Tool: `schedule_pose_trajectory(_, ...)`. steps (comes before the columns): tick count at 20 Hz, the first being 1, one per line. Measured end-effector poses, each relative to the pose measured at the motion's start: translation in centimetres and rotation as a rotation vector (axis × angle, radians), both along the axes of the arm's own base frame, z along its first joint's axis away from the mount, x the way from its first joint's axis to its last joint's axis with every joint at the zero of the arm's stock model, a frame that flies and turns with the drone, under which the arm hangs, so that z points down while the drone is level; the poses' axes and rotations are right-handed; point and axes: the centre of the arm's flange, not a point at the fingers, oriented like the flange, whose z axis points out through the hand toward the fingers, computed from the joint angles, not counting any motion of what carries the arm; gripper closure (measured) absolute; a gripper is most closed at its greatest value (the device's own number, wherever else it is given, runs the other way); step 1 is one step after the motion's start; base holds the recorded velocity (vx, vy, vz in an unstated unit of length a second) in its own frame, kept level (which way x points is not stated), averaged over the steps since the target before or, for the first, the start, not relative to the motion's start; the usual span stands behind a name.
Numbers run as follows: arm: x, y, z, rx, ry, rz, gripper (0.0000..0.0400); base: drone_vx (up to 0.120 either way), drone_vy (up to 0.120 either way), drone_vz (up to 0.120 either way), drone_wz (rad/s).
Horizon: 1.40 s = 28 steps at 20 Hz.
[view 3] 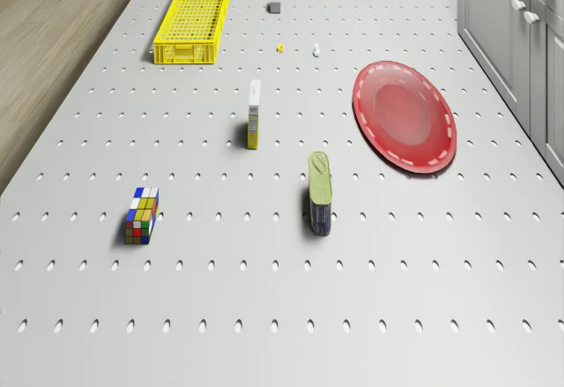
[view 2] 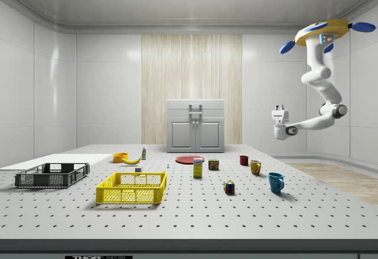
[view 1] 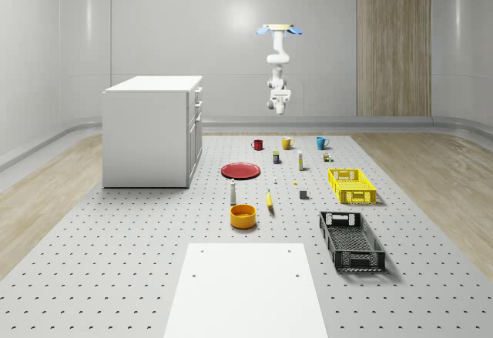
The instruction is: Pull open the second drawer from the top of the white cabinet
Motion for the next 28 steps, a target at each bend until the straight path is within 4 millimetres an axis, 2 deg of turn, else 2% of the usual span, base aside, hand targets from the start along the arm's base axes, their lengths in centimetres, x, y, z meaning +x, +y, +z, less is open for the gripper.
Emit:
schedule_pose_trajectory(1, 0.0, 0.1, 0.0, -0.003, -0.001, 0.0, 0.01, 0.12, -0.12, 0.0, 0.0)
schedule_pose_trajectory(2, 0.0, -0.7, 0.0, 0.087, 0.001, -0.001, 0.01, 0.12, -0.12, 0.0, 0.0)
schedule_pose_trajectory(5, 0.1, -5.3, -1.7, 0.576, 0.011, 0.009, 0.0094, 0.12, -0.12, 0.0, 0.0)
schedule_pose_trajectory(7, 0.2, -7.3, -3.4, 0.847, 0.016, 0.016, 0.0093, 0.12, -0.12, 0.0, 0.0)
schedule_pose_trajectory(9, 0.2, -8.6, -5.1, 1.057, 0.02, 0.021, 0.0094, 0.12, -0.12, 0.0, 0.0)
schedule_pose_trajectory(12, 0.3, -9.5, -7.0, 1.272, 0.024, 0.027, 0.0096, 0.12, -0.12, 0.0, 0.0)
schedule_pose_trajectory(18, 0.4, -9.9, -9.0, 1.478, 0.027, 0.032, 0.0099, 0.12, -0.12, 0.0, 0.0)
schedule_pose_trajectory(28, 0.4, -10.0, -9.8, 1.566, 0.029, 0.034, 0.01, 0.12, -0.12, 0.0, 0.0)
